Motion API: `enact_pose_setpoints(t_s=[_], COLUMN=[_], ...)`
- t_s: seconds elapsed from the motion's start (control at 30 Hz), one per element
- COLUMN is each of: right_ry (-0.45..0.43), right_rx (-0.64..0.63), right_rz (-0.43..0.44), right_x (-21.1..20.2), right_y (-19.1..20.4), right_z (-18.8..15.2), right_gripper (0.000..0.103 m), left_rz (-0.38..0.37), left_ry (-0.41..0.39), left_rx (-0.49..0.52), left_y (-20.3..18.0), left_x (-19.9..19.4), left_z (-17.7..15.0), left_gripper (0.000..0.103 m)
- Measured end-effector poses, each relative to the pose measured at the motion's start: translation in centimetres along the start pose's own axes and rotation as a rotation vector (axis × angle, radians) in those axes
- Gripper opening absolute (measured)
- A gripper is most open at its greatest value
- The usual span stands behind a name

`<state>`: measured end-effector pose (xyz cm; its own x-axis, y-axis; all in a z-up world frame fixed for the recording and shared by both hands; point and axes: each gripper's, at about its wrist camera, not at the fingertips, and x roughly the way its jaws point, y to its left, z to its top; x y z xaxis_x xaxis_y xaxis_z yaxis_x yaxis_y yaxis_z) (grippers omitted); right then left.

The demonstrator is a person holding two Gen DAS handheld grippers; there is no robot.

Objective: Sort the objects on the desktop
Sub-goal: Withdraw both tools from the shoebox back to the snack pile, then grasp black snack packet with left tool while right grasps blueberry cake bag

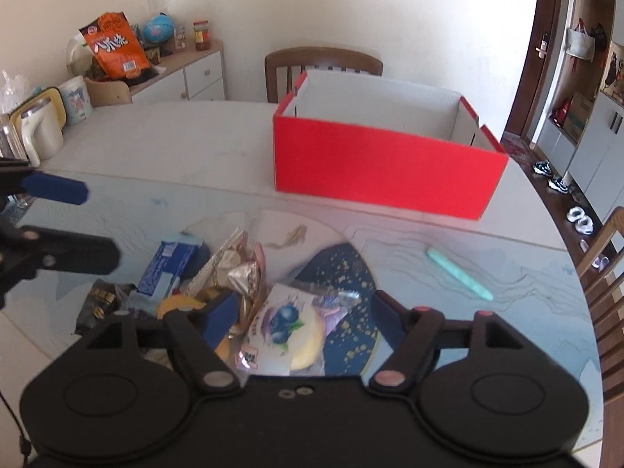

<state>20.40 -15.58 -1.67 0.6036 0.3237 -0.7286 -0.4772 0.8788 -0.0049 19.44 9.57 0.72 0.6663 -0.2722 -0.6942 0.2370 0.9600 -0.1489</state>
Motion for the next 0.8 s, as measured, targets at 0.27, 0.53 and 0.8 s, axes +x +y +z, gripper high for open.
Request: enact_pose_setpoints(t_s=[0.27, 0.53, 0.8], right_ry=[0.031, 0.051, 0.062], right_rx=[0.028, 0.044, 0.081], right_rz=[-0.011, -0.025, -0.056], right_x=[1.7, 3.0, 4.4], right_y=[1.0, 1.8, 1.8], right_z=[-1.0, -1.3, -1.4], right_gripper=[0.075, 0.075, 0.075], left_rz=[0.048, 0.119, 0.141], left_ry=[0.061, 0.082, 0.126], left_rx=[-0.058, -0.089, -0.139], left_y=[2.9, 4.8, 6.1], left_x=[0.0, 0.5, 2.5], left_z=[-3.3, -5.3, -6.8], left_gripper=[0.103, 0.103, 0.103])
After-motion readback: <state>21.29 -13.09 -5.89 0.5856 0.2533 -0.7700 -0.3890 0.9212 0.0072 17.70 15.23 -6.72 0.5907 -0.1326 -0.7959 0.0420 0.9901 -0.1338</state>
